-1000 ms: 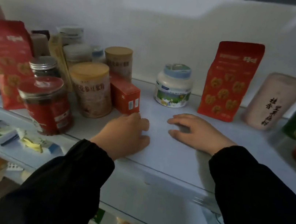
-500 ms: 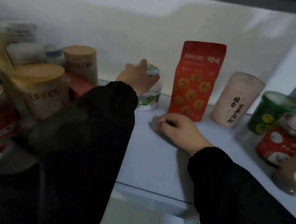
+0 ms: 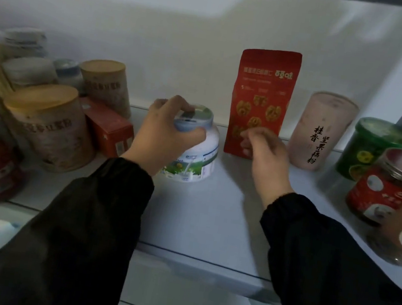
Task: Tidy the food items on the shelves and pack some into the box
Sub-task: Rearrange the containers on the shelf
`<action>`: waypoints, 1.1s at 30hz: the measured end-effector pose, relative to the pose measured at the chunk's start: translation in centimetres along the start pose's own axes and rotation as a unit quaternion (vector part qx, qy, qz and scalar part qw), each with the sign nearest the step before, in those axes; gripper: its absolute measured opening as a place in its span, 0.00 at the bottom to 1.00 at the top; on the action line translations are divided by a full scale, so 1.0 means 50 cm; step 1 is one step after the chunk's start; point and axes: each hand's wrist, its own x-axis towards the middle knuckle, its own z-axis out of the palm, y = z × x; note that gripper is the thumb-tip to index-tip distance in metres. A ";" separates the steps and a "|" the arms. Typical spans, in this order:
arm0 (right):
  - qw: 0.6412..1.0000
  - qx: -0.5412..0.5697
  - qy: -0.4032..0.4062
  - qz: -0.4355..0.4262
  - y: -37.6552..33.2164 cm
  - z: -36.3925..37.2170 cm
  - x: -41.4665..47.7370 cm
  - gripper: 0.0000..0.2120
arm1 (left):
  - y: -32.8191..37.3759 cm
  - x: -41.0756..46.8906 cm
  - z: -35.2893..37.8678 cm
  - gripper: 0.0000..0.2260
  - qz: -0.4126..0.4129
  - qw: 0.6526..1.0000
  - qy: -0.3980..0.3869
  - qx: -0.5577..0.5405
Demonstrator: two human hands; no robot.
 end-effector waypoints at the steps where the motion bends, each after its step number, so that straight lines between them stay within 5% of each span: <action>1: 1.000 0.013 0.011 0.003 0.001 0.003 0.002 0.09 | -0.007 -0.005 -0.006 0.15 0.002 0.999 -0.018 -0.040; 5: 0.999 0.045 0.015 0.026 0.009 0.009 0.010 0.11 | -0.040 -0.014 -0.026 0.18 0.008 0.979 -0.071 -0.193; 11: 0.999 0.029 0.001 0.031 0.024 0.003 0.017 0.11 | -0.074 -0.013 -0.032 0.25 0.022 0.973 -0.086 -0.214; 17: 0.995 0.028 -0.066 0.069 0.029 -0.001 0.012 0.16 | -0.071 -0.019 -0.023 0.20 -0.009 0.950 -0.040 -0.308; 21: 0.958 0.106 -0.225 0.144 0.031 0.009 0.003 0.49 | -0.064 -0.019 -0.031 0.22 -0.056 0.895 -0.038 -0.441; 23: 0.915 0.144 -0.343 0.153 0.032 0.017 -0.008 0.55 | -0.055 -0.018 -0.028 0.20 -0.074 0.874 -0.052 -0.477; 26: 0.885 0.176 -0.400 0.161 0.028 0.027 -0.022 0.58 | -0.042 -0.015 -0.021 0.17 -0.102 0.859 -0.047 -0.499; 33: 0.886 0.245 -0.363 0.155 0.018 0.050 -0.028 0.50 | -0.052 -0.008 -0.018 0.26 -0.148 0.826 -0.053 -0.541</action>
